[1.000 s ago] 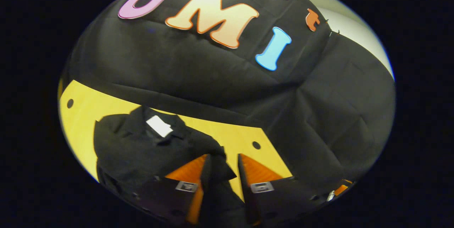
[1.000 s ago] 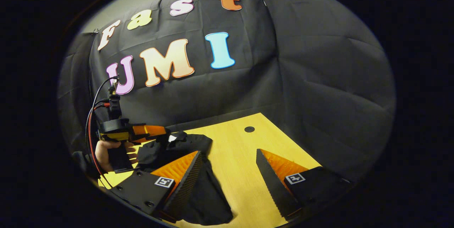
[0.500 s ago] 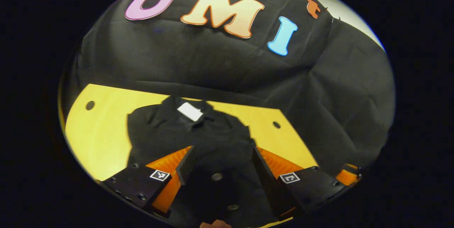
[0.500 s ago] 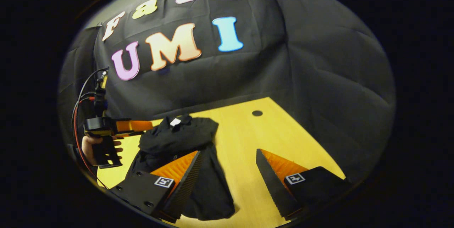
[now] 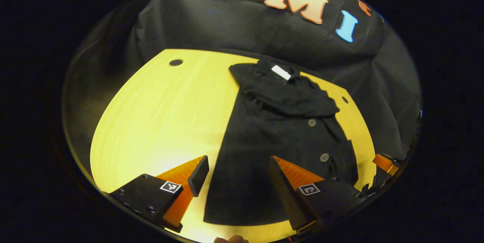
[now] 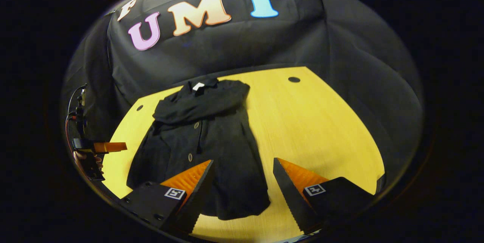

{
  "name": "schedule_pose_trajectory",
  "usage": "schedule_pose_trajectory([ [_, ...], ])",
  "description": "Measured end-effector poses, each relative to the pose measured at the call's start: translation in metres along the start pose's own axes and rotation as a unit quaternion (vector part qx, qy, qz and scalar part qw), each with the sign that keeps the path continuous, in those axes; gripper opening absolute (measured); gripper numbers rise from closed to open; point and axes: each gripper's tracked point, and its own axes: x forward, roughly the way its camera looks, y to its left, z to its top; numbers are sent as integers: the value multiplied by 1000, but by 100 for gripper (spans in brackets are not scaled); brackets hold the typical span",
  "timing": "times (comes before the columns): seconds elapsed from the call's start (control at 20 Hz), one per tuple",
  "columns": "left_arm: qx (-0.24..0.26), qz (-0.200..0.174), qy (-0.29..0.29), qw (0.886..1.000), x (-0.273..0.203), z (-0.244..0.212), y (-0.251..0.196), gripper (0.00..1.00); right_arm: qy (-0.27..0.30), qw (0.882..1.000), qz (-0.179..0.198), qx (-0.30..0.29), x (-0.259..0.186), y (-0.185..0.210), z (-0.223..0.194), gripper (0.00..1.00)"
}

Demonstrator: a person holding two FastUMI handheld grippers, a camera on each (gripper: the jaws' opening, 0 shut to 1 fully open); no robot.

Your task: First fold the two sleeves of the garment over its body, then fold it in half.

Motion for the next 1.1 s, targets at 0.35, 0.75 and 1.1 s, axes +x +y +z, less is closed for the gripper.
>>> schedule_pose_trajectory([
  [0.35, 25, 49, 67, 996, -18, -78, 26, 96, 77, 997, -16, 11, 26, -2, -48, 98],
  [0.75, 45, 93, 138, 985, -12, -120, 32, 96, 159, 986, -45, 16, 45, -9, -93, 98],
  [1.1, 80, 66, 142, 984, -6, -120, 5, 43, 173, 983, -60, -25, 48, -2, -95, 69],
])
